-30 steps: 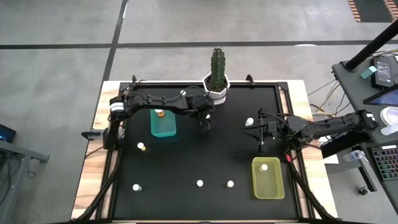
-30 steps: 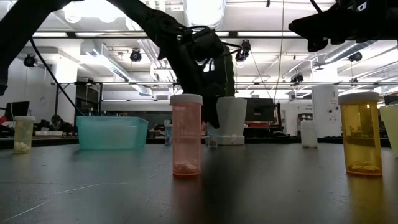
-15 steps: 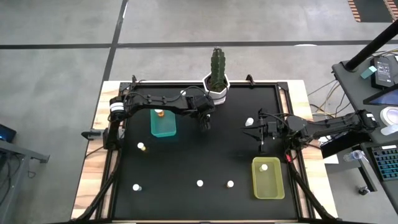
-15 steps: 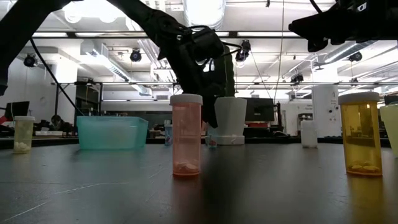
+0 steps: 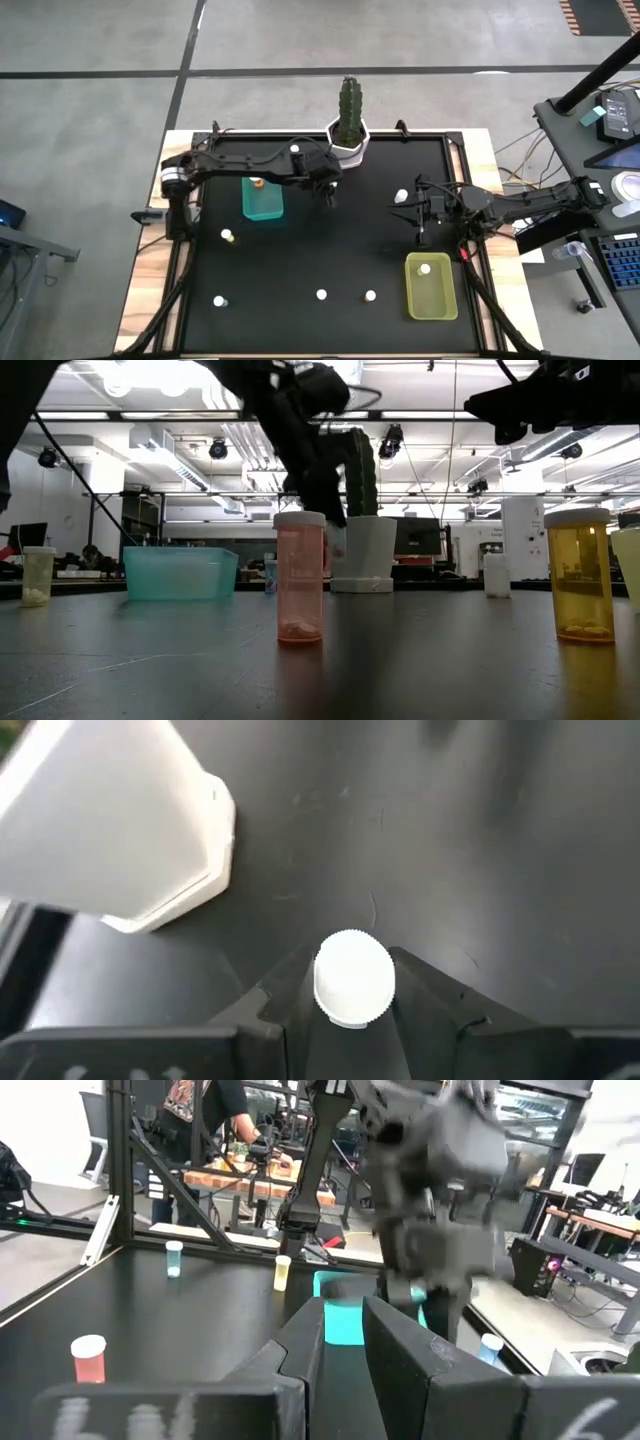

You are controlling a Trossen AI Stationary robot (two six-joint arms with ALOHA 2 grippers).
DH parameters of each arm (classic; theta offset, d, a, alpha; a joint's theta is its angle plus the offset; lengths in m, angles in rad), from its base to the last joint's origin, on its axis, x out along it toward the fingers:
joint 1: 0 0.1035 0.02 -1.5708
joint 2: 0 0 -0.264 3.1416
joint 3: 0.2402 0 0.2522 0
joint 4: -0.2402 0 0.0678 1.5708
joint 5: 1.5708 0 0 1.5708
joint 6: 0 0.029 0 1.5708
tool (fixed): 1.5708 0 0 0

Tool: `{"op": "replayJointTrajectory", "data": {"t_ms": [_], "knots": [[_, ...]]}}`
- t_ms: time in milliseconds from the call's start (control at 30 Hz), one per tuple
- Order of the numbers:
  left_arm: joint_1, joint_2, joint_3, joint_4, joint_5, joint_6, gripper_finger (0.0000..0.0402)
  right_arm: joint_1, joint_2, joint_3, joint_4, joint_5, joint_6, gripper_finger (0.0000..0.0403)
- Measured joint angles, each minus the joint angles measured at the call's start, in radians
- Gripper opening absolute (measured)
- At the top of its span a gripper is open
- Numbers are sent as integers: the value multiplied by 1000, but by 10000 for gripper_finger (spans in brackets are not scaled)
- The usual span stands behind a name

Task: Pick and place medicine bottles into bin by pill shape (circle, oval)
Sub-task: Put the middle blue capsule bottle into the blue bin

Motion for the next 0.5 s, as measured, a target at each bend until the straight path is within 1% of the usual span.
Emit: {"op": "replayJointTrajectory", "data": {"t_ms": [333, 400, 500], "knots": [[-38, -207, -19, -220, -166, -61, 98, 0, 0, 0, -16, 1, 23, 63], [-40, -247, -38, -236, -189, -88, 98, 0, 1, 0, -16, 1, 28, 63], [-39, -322, -102, -239, -214, -141, 98, 0, 2, 0, -16, 0, 35, 63]]}}
